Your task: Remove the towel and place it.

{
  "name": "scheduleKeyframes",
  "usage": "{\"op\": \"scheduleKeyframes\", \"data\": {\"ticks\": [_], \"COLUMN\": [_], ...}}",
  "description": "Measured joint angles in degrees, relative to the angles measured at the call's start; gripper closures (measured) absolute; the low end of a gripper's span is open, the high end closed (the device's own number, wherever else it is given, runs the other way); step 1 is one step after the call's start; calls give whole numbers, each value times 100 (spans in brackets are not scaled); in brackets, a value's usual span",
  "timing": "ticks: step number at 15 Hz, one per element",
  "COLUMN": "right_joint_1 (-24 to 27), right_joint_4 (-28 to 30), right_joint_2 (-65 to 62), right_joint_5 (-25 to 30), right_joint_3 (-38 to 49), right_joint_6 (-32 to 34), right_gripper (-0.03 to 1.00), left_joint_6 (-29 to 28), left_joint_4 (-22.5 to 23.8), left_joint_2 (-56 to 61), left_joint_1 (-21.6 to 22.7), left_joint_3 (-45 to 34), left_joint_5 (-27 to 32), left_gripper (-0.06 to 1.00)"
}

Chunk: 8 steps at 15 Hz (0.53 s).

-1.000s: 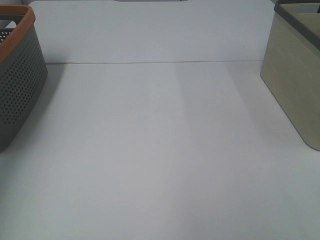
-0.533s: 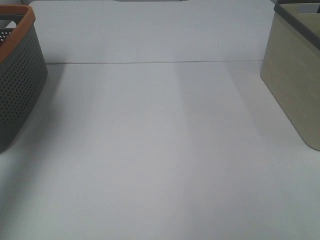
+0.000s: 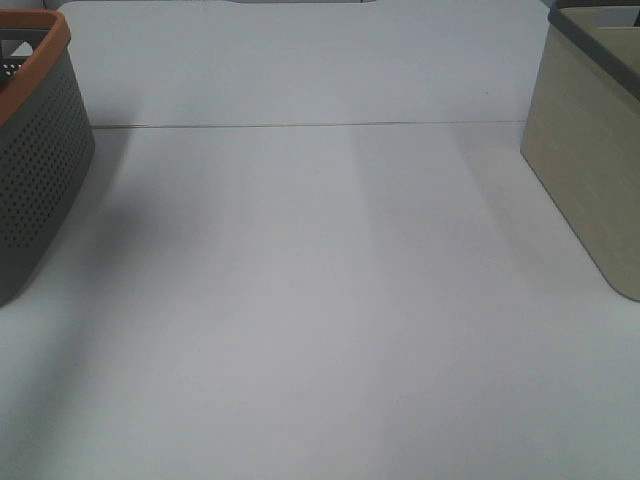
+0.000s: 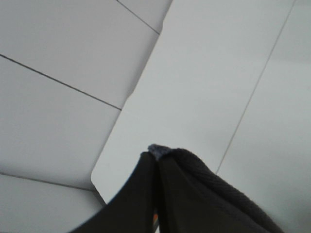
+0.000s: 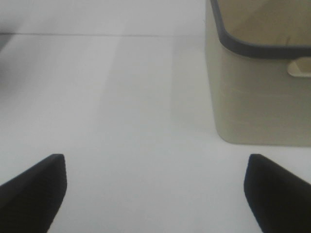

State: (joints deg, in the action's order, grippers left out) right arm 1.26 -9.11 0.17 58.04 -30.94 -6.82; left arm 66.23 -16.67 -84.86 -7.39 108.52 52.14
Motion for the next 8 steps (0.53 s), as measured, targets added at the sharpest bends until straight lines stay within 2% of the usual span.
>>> {"op": "scheduleKeyframes", "data": {"ticks": [1, 3, 6, 8], "right_joint_1": [0, 0, 0, 0], "right_joint_4": [-739, -1467, -2045, -2384], "right_joint_2": [464, 1077, 1690, 2343], "right_joint_5": [-212, -424, -1094, -1576], "right_joint_3": [-97, -97, -97, -97], "right_joint_6": [-550, -1255, -1839, -2326], "right_gripper": [1, 1, 1, 1], "left_joint_6": [17, 40, 92, 166], "left_joint_4": [-97, -97, -92, -97], "left_joint_2": [0, 0, -6, -166], "left_joint_1": [-418, -819, -1255, -1599], "left_joint_3": [0, 0, 6, 92], "left_joint_5": [-367, -814, -1524, -1702], "left_gripper": [94, 94, 94, 94]}}
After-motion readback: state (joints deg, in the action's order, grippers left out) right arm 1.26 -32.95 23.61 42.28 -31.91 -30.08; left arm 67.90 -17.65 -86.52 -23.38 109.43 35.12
